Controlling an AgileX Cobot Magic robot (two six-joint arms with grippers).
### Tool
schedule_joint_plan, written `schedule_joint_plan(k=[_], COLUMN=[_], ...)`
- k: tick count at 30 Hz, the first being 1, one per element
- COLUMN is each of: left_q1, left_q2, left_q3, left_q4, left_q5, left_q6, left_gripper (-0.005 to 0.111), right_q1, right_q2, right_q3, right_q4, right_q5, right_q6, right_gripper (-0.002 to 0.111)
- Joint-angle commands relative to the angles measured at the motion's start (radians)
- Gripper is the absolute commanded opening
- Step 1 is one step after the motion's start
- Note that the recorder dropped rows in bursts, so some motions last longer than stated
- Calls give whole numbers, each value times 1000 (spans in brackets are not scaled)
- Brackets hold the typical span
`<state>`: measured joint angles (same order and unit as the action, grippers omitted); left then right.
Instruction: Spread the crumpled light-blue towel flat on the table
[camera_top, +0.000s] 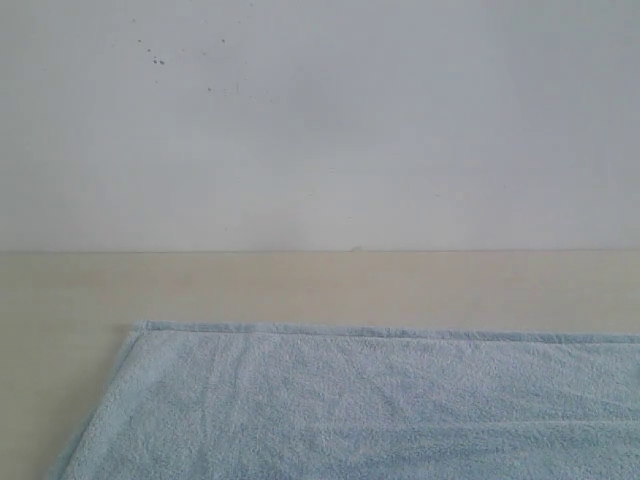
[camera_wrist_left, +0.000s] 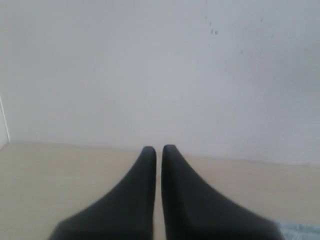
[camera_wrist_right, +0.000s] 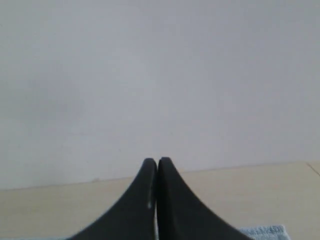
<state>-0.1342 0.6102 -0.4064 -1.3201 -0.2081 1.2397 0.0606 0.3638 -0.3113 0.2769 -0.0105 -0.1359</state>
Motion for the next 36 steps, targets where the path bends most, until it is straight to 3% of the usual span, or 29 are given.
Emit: schedule_joint_plan(k=[1, 7, 11, 13, 16, 19, 27, 30, 36], left_q1=[2, 2, 2, 2, 2, 2, 2, 2, 2], left_q2=[-276, -536, -610, -604, -593, -593, -593, -593, -593], left_q3=[96, 155, 236, 304, 325, 325, 406, 406, 406], left_q4=[3, 5, 34, 34, -114, -257, -265, -263, -263], left_q5=[41, 184, 195, 191, 38, 17, -28, -28, -28], left_q6=[5, 164, 235, 235, 165, 160, 167, 167, 167], left_gripper=[4, 4, 4, 4, 4, 4, 4, 4, 4], right_q1=[1, 1, 10, 10, 10, 10, 10, 10, 10], right_q2=[-241, -364, -361, -350, -341, -341, -341, -341, -341], right_q3=[10, 10, 23, 77, 194, 304, 311, 311, 311], right_q4=[1, 1, 1, -36, -85, -83, -81, 69, 69], right_q5=[81, 182, 443, 402, 275, 204, 157, 157, 157], right_q6=[-3, -35, -31, -40, -35, 85, -19, 160, 188], right_gripper=[0, 0, 0, 0, 0, 0, 0, 0, 0])
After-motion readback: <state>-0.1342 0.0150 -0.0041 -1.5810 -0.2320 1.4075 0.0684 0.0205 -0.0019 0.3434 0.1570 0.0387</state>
